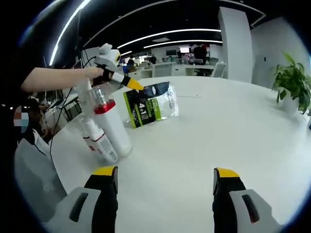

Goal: Arrange the skincare products in the storage area until every visible bottle or jar stands upright without overlapping.

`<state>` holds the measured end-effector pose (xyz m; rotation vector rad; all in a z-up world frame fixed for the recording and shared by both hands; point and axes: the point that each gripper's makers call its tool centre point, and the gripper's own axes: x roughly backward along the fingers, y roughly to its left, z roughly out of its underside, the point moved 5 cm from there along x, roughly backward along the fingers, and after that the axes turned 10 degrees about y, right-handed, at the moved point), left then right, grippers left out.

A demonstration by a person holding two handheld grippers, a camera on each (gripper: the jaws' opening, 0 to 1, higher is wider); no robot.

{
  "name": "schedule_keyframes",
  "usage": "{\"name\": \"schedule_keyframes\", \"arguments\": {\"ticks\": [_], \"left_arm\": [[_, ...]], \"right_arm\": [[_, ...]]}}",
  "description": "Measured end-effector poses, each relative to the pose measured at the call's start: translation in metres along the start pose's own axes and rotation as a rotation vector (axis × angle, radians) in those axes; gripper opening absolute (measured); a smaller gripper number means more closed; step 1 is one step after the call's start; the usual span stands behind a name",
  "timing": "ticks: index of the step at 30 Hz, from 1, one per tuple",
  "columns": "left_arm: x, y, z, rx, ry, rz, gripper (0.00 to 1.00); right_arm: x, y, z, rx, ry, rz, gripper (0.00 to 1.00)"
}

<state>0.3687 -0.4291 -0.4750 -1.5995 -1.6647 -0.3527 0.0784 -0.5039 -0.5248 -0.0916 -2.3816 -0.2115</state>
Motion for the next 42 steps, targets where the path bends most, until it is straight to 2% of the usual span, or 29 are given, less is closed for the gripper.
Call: {"name": "schedule_keyframes", "arguments": {"ticks": [7, 9, 12, 15, 19, 22, 25, 30, 33, 37, 42], "left_arm": [[0.026, -0.017, -0.01, -0.013, -0.019, -0.024, 0.04], [0.03, -0.013, -0.012, -0.013, -0.037, -0.027, 0.04], [0.045, -0.018, -0.024, -0.017, -0.058, -0.027, 0.04], [0.063, -0.021, -0.038, -0.037, -0.085, -0.041, 0.04], [0.084, -0.031, -0.049, -0.057, -0.113, -0.042, 0.04], [0.1, -0.043, -0.054, -0.08, -0.132, -0.03, 0.04], [0.109, -0.047, -0.061, -0.108, -0.149, -0.02, 0.04], [0.134, -0.068, -0.068, -0.124, -0.184, 0.023, 0.04], [0.148, -0.086, -0.07, -0.131, -0.2, 0.057, 0.04], [0.166, -0.114, -0.068, -0.144, -0.228, 0.116, 0.04], [0.185, -0.148, -0.065, -0.167, -0.257, 0.177, 0.04]], "right_arm": [[0.013, 0.003, -0.011, -0.015, -0.049, 0.001, 0.85], [0.018, 0.005, -0.017, -0.012, -0.07, 0.001, 0.85], [0.026, 0.01, -0.031, -0.039, -0.143, -0.025, 0.85], [0.034, 0.019, -0.048, -0.092, -0.222, -0.089, 0.85], [0.038, 0.035, -0.067, -0.141, -0.285, -0.178, 0.84], [0.039, 0.049, -0.081, -0.153, -0.328, -0.238, 0.83], [0.04, 0.06, -0.092, -0.171, -0.363, -0.294, 0.82], [0.045, 0.077, -0.11, -0.223, -0.421, -0.401, 0.84], [0.047, 0.083, -0.121, -0.288, -0.466, -0.48, 0.84], [0.049, 0.091, -0.135, -0.327, -0.508, -0.536, 0.84], [0.054, 0.098, -0.155, -0.455, -0.595, -0.658, 0.84]]}}
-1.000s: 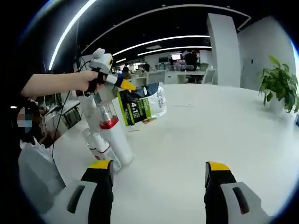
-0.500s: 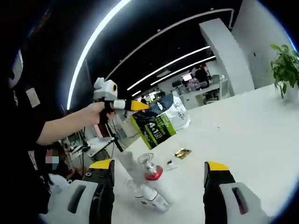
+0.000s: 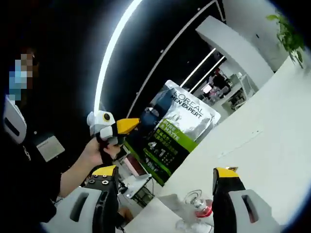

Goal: Arrange the skincare products in the storage area until every visible bottle or jar stands upright without overlapping.

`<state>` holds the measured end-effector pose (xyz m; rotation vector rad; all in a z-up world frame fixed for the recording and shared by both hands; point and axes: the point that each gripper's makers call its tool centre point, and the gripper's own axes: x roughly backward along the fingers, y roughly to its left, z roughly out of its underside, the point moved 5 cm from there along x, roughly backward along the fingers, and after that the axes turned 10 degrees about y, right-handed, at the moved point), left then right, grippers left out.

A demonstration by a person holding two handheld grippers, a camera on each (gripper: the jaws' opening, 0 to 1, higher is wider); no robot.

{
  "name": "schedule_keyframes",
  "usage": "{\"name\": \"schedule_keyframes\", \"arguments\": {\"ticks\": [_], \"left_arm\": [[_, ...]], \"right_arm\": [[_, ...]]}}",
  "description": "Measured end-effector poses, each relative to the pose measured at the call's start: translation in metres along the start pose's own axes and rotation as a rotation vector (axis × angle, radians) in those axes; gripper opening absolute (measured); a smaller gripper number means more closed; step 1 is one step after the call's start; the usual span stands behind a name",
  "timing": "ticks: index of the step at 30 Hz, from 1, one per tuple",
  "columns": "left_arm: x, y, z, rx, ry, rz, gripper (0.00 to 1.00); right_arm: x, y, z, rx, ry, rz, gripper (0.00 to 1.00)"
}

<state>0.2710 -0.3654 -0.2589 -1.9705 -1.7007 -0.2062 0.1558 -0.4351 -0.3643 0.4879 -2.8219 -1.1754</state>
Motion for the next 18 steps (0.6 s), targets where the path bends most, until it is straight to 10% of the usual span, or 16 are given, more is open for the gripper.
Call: {"name": "schedule_keyframes", "arguments": {"ticks": [10, 15, 18], "left_arm": [[0.027, -0.06, 0.0, 0.074, -0.113, 0.133, 0.04], [0.039, -0.066, 0.01, 0.183, -0.184, 0.179, 0.04], [0.048, -0.065, 0.021, 0.23, -0.211, 0.18, 0.04]], "right_arm": [[0.005, 0.035, -0.025, -0.276, -0.269, -0.245, 0.78], [0.015, 0.052, -0.031, -0.268, -0.305, -0.312, 0.28], [0.018, 0.058, -0.028, -0.287, -0.267, -0.33, 0.2]]}}
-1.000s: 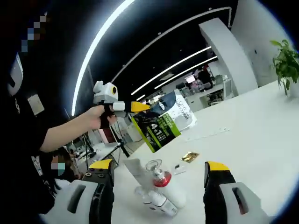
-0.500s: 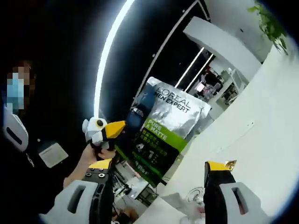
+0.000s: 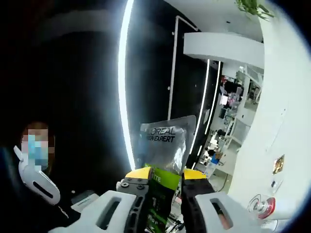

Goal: Arrange the skincare products in the storage area until every visible bottle or jar stands upright without overlapping.

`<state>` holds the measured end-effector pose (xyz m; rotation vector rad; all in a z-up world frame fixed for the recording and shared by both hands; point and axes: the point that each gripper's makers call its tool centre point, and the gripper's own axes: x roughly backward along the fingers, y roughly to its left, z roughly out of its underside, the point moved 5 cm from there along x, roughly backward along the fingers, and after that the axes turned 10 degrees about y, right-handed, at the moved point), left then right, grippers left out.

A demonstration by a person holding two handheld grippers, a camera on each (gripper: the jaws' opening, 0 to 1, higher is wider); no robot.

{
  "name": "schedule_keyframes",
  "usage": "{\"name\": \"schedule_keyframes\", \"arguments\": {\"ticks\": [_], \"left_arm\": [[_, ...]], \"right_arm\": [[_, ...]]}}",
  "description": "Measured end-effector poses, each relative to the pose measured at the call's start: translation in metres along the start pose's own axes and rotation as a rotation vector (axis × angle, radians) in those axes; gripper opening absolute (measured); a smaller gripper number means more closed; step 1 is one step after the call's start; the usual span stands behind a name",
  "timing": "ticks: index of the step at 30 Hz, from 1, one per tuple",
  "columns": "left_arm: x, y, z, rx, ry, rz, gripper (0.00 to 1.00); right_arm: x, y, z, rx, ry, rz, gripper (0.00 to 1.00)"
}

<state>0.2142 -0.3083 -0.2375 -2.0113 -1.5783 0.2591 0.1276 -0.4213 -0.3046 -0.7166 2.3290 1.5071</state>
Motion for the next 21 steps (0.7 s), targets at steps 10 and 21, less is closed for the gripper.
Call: {"name": "schedule_keyframes", "arguments": {"ticks": [10, 21], "left_arm": [[0.026, -0.007, 0.022, 0.018, -0.039, -0.032, 0.05], [0.043, -0.015, 0.065, -0.021, 0.0, -0.076, 0.34]], "right_arm": [[0.001, 0.024, 0.009, 0.011, 0.075, -0.012, 0.0], [-0.003, 0.043, 0.026, 0.078, 0.216, -0.002, 0.0]]}}
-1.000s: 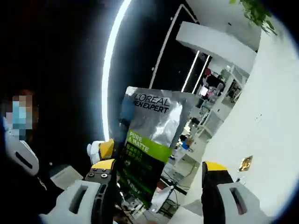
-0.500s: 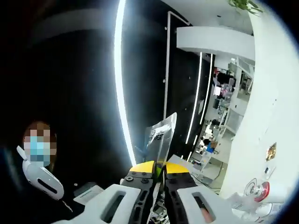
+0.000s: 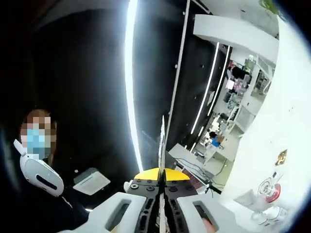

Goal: Arrange the skincare products in the storage area until every visible bottle or jar stands upright without overlapping.

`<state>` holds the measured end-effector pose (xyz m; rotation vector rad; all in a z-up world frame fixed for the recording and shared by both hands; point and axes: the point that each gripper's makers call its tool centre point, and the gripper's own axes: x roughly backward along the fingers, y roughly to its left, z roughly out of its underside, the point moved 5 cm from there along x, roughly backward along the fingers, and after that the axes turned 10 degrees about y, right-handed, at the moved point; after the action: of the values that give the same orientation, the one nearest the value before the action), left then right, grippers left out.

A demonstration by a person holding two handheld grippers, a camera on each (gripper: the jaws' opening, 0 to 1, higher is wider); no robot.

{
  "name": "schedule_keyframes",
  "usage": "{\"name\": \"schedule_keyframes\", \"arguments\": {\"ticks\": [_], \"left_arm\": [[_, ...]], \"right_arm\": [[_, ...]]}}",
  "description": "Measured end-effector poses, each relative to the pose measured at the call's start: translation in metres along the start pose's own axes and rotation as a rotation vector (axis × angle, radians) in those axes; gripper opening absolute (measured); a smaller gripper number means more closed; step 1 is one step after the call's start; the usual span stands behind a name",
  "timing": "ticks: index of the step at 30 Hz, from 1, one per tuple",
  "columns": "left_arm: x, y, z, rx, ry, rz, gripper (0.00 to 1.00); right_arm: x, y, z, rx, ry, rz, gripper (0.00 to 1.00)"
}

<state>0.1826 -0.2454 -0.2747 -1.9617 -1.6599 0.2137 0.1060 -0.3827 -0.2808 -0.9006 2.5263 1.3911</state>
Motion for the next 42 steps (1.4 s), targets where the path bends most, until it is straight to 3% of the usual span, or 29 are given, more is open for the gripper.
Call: {"name": "schedule_keyframes", "arguments": {"ticks": [7, 14, 20, 24, 28, 29, 32, 33, 42], "left_arm": [[0.004, -0.005, 0.021, 0.032, 0.002, -0.017, 0.3], [0.009, -0.017, 0.05, 0.105, -0.011, -0.026, 0.25], [0.022, -0.021, 0.062, 0.144, -0.049, -0.054, 0.18], [0.029, -0.015, 0.078, 0.174, -0.029, -0.099, 0.12], [0.032, -0.014, 0.095, 0.275, -0.036, -0.086, 0.05], [0.033, -0.015, 0.098, 0.295, -0.05, -0.067, 0.03], [0.034, -0.011, 0.103, 0.316, -0.044, -0.085, 0.02], [0.034, -0.01, 0.104, 0.333, -0.045, -0.083, 0.02], [0.034, -0.002, 0.106, 0.412, -0.089, -0.027, 0.01]], "right_arm": [[-0.007, 0.009, 0.018, 0.024, 0.123, 0.024, 0.0], [-0.014, 0.013, 0.033, 0.005, 0.176, 0.029, 0.0], [-0.015, 0.009, 0.054, -0.012, 0.252, 0.078, 0.0], [-0.016, 0.008, 0.067, -0.015, 0.287, 0.101, 0.0], [-0.015, 0.003, 0.077, -0.002, 0.323, 0.143, 0.0], [-0.015, 0.001, 0.08, 0.019, 0.339, 0.16, 0.0], [-0.015, -0.003, 0.084, 0.113, 0.36, 0.198, 0.0], [-0.015, -0.004, 0.084, 0.181, 0.359, 0.203, 0.0], [-0.015, -0.01, 0.096, 0.302, 0.445, 0.23, 0.44]]}}
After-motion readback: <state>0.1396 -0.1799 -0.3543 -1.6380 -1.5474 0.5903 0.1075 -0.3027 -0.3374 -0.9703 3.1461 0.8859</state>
